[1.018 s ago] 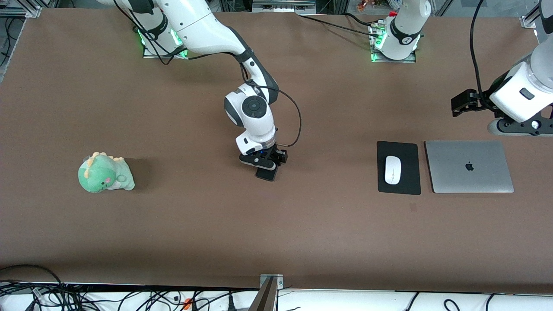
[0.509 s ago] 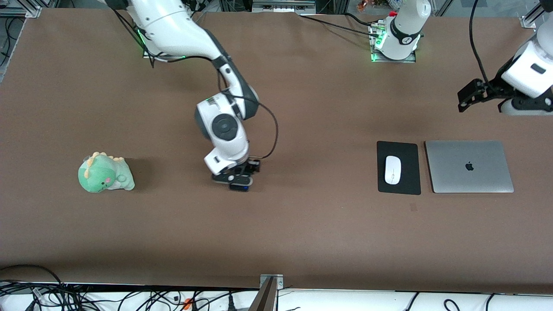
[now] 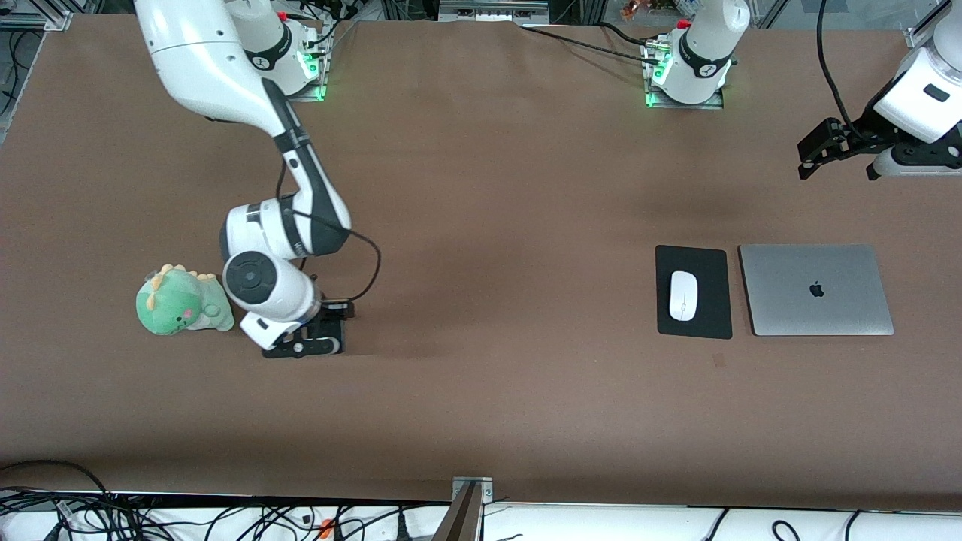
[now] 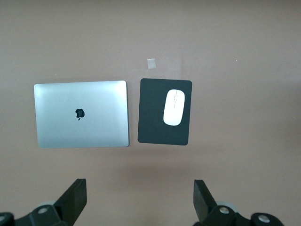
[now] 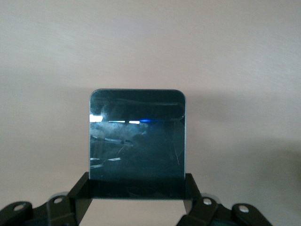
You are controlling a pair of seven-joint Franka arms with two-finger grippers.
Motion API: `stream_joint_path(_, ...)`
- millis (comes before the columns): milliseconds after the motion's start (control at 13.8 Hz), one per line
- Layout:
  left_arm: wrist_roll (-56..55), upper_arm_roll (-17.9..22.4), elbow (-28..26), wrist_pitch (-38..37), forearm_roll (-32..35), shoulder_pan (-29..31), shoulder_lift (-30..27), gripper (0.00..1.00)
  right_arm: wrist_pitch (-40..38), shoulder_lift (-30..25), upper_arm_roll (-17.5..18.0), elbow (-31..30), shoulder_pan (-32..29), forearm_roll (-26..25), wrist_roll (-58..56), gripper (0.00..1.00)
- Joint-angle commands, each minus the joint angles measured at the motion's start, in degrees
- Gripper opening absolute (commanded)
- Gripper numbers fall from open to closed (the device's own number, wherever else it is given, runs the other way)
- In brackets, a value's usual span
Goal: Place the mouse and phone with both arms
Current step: 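Carry the black phone with the right gripper beside the green toy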
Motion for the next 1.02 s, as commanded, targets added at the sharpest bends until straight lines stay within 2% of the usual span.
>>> stream_joint_path(0,-0.5,1.8,3.2,-2.0,1.0,-1.2,2.6,1.00,1.3,-2.9,1.0,-5.1,-2.7,1.0,-3.0,0.53)
stream_joint_path(436,-0.3,3.2,6.2,-2.6,1.1,-2.5,4.9,1.00,3.8,-2.8,1.1,-8.4,-6.3,1.0,-4.1,0.53)
stream_joint_path(655,0.0,2.9,12.1,-5.9,3.9,-2.7,8.8,1.00,6.4,-2.9,1.1,-11.3,-7.8,2.8,-5.4,0.55)
stream_joint_path(727,0.1,2.9,12.1,-6.0,3.9,-2.7,8.7,1.00,7.2,-2.9,1.1,-12.0,-7.8,3.8,-5.7,0.62)
stream_joint_path(800,0.3,3.1,12.1,-6.1,3.9,-3.0,8.7,1.00,7.2,-3.2,1.1,-12.1,-7.8,4.5,-5.6,0.82)
stream_joint_path(873,0.4,3.2,12.1,-6.1,3.9,-3.0,8.7,1.00,6.9,-3.6,1.1,-11.9,-7.8,5.5,-5.4,0.98)
stream_joint_path(945,0.4,3.2,12.1,-6.1,3.9,-2.9,8.7,1.00,6.5,-4.8,1.1,-11.8,-7.8,5.9,-4.6,0.99)
